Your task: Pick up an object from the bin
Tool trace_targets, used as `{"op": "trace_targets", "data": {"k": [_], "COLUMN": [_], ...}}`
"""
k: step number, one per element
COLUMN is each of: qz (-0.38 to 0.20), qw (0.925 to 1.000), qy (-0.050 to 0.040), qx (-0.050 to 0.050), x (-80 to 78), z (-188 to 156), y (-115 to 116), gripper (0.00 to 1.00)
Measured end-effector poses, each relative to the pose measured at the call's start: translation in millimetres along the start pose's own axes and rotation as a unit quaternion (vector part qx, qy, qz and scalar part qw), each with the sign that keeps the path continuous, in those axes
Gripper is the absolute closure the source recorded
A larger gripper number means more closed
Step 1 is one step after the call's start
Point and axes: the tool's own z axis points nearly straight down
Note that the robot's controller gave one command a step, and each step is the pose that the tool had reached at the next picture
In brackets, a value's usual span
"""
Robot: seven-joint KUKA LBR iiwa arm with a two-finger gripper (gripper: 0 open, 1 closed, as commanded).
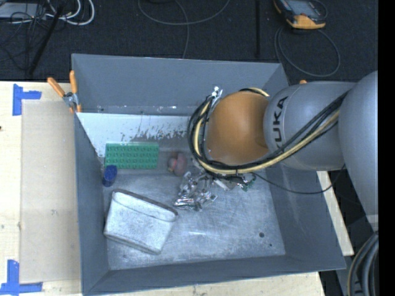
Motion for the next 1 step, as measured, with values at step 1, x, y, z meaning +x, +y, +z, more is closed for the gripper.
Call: {"op": "trace_targets", "data": {"k": [1], "qz": [-0.033], "qw": [0.9994], "qy": [0.0015], "qx": [0.0], "x": [-5.7], "z": [-166.8], "y": [-0.4], "gripper": [1.0]}}
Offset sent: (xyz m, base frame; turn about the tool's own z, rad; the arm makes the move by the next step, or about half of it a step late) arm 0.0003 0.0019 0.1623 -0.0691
